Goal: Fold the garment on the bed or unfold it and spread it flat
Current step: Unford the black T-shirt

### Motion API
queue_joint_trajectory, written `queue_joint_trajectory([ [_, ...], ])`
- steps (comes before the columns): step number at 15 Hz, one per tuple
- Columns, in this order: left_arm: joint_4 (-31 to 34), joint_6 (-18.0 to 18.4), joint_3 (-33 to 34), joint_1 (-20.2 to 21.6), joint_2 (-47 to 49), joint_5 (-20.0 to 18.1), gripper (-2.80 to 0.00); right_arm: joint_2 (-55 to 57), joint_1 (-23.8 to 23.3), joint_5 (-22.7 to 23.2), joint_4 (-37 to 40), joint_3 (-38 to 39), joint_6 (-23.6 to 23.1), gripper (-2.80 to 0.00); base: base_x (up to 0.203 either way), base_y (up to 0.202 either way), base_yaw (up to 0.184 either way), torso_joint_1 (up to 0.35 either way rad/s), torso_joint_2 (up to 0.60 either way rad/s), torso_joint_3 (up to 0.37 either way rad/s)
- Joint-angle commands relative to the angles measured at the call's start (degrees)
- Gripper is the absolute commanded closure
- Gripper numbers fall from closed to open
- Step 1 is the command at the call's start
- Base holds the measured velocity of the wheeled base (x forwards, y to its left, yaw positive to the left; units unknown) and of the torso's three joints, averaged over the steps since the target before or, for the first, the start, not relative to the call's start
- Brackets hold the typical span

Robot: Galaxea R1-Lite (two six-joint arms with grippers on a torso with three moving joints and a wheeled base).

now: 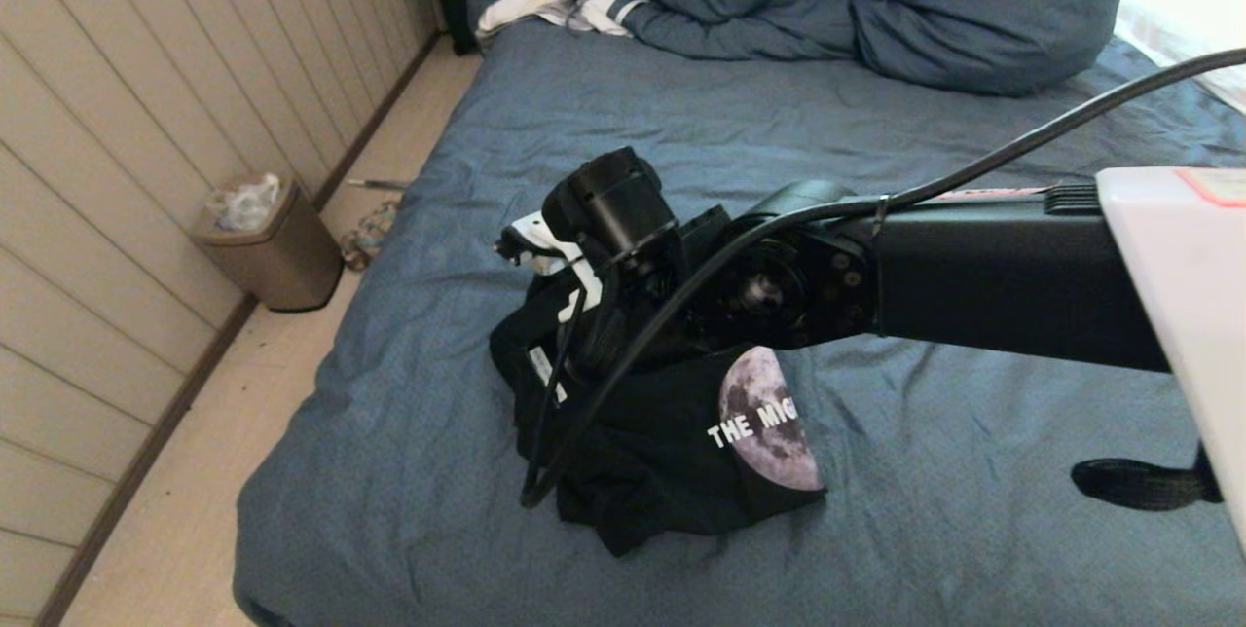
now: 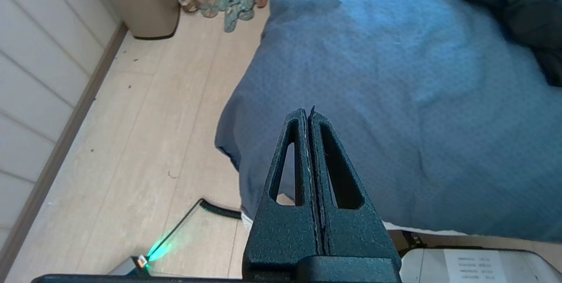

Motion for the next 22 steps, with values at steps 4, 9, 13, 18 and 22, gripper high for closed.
queue_joint_trajectory([
  [4,0.12,0.03,-0.08,0.05,-0.01,-0.11,0.0,3.01,1.15,-1.05,0.19,0.17,-1.58,-2.8,0.0,0.0,0.0,0.0,0.0,0.0],
  [9,0.2,0.29,-0.08,0.05,-0.01,-0.11,0.0,3.63,1.06,-2.46,0.19,1.13,-2.64,-2.8,0.0,0.0,0.0,0.0,0.0,0.0],
  [13,0.2,0.38,-0.08,0.05,-0.01,-0.2,0.0,2.75,1.02,-3.52,-0.21,4.38,-2.68,0.0,0.0,0.0,0.0,0.0,0.0,0.0],
  [18,0.98,0.6,-0.38,0.01,-0.03,-0.24,0.0,2.27,1.09,-3.86,-0.25,4.02,-2.57,0.0,0.0,0.0,0.0,0.0,0.0,0.0],
  [22,2.31,0.73,-0.79,0.02,-0.1,-0.46,0.0,-2.91,1.5,-4.99,-0.33,3.31,-2.29,0.0,0.0,0.0,0.0,0.0,0.0,0.0],
])
